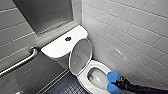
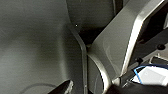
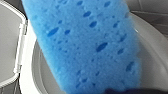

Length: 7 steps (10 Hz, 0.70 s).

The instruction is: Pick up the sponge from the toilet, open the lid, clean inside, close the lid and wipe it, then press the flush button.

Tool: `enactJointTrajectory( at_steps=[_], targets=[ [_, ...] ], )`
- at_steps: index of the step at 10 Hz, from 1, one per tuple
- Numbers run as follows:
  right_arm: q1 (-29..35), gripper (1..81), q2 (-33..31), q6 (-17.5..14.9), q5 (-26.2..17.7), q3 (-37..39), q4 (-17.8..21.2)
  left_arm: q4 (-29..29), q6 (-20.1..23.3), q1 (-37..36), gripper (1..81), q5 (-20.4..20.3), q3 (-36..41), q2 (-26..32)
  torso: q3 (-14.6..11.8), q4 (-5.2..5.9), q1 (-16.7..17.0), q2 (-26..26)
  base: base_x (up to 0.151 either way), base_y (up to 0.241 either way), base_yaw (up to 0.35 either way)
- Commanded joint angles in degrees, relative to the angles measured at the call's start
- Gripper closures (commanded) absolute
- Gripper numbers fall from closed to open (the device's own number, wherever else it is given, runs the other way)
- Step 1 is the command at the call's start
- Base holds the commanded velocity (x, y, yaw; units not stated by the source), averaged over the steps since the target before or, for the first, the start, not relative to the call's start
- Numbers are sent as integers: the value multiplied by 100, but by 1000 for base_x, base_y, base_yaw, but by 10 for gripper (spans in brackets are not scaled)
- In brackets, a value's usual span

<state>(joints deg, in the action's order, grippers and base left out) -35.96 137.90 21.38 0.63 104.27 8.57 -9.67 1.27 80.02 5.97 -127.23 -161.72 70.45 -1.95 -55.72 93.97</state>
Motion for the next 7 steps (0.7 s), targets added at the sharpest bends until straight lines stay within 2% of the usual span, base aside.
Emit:
enactJointTrajectory(
  at_steps=[1,7],
  targets=[
    [-284,811,-1042,112,-37,-768,83,-26,14,159,10,484,137,8,0,0,0,0,0,0,0],
    [-2085,811,-1790,41,1070,-1436,-13,-53,23,176,10,484,137,8,0,0,0,0,0,0,0]
  ],
)
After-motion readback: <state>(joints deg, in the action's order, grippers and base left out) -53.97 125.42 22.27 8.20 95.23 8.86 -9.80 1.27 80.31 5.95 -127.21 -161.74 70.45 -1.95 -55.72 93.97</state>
